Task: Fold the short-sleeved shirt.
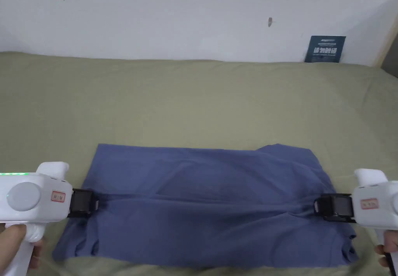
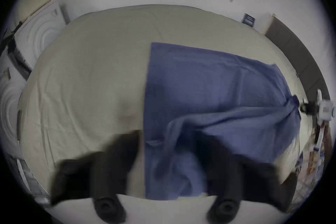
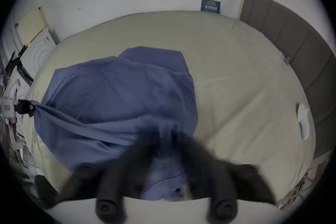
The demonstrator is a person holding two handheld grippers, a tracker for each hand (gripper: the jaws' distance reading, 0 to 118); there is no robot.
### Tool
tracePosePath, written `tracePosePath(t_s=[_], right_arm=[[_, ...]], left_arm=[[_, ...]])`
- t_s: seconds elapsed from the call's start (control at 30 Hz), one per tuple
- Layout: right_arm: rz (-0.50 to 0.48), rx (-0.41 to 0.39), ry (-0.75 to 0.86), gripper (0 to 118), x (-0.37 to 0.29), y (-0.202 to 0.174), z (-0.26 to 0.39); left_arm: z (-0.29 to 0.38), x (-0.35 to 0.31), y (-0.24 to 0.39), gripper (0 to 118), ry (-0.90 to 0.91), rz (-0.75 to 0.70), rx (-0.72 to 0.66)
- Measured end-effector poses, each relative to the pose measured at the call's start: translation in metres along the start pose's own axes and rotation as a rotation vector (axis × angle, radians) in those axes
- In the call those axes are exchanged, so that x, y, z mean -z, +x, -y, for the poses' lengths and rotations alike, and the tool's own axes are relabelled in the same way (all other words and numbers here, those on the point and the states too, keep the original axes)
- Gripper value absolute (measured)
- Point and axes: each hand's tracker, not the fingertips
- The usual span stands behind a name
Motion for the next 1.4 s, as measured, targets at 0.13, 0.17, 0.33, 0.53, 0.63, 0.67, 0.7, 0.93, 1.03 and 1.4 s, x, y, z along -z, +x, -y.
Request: tracePosePath(t_s=[0.13, 0.17, 0.33, 0.53, 0.63, 0.67, 0.7, 0.93, 1.03, 1.4], right_arm=[[0.004, 0.026, 0.04, 108, -0.03, 0.012, 0.014], [0.008, 0.031, 0.047, 104, -0.038, 0.015, 0.02], [0.071, 0.051, 0.113, 0, -0.053, 0.009, 0.071], [0.039, 0.033, 0.082, 0, -0.062, 0.002, 0.091], [0.025, 0.044, 0.077, 0, -0.06, 0.005, 0.093], [0.021, 0.041, 0.075, 0, -0.059, 0.004, 0.092], [0.013, 0.04, 0.073, 0, -0.058, 0.003, 0.092], [-0.007, 0.019, 0.067, 17, -0.053, 0.002, 0.082], [-0.021, 0.018, 0.04, 117, -0.047, -0.001, 0.073], [-0.033, 0.028, -0.031, 11, -0.005, -0.007, 0.071]], left_arm=[[0.017, -0.026, -0.013, 96, 0.035, -0.015, 0.0], [0.024, -0.035, -0.016, 91, 0.037, -0.029, -0.009], [0.061, -0.064, -0.013, 0, 0.066, -0.037, -0.005], [0.074, -0.063, -0.007, 103, 0.022, 0.079, -0.046], [0.07, -0.046, 0.0, 107, -0.002, 0.043, -0.024], [0.068, -0.039, 0.003, 107, -0.012, 0.034, -0.019], [0.066, -0.031, 0.004, 107, -0.034, 0.032, -0.02], [0.069, -0.016, 0.01, 9, -0.033, 0.019, -0.008], [0.066, -0.017, 0.011, 9, -0.024, 0.02, 0.025], [0.062, -0.017, 0.0, 9, -0.039, 0.023, -0.004]])
